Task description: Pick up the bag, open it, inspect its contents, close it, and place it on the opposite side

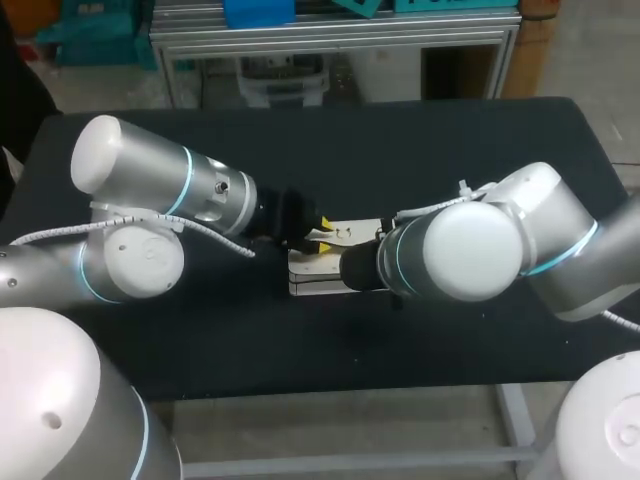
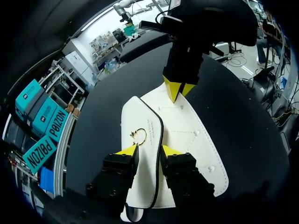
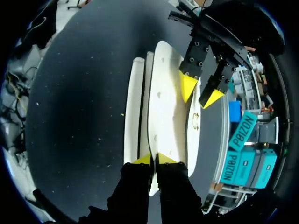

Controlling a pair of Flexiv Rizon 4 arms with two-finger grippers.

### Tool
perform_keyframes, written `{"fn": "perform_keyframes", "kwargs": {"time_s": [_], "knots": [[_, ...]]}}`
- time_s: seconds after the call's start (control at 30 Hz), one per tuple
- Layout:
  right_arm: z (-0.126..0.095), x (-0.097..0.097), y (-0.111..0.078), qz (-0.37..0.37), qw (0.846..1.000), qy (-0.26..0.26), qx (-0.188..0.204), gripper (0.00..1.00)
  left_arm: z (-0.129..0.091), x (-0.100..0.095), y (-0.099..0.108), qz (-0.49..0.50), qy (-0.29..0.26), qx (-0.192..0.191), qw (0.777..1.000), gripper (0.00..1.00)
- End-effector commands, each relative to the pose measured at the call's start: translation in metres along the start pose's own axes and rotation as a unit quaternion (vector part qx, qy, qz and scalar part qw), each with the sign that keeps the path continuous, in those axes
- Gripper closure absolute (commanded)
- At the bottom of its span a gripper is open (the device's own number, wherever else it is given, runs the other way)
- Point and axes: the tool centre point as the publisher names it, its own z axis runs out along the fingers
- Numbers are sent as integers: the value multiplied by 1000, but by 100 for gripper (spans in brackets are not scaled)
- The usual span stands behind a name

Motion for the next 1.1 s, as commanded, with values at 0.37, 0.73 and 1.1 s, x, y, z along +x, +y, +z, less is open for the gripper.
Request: {"fn": "perform_keyframes", "kwargs": {"time_s": [0.37,0.73,1.1], "knots": [[4,5,-1,0,983,-184,-4,100,6,1,-1,8,1,2,1000,100],[4,5,-1,0,983,-184,-4,100,9,10,12,23,30,-31,999,100],[4,5,-1,0,983,-184,-4,100,20,13,2,30,44,-22,998,100]]}}
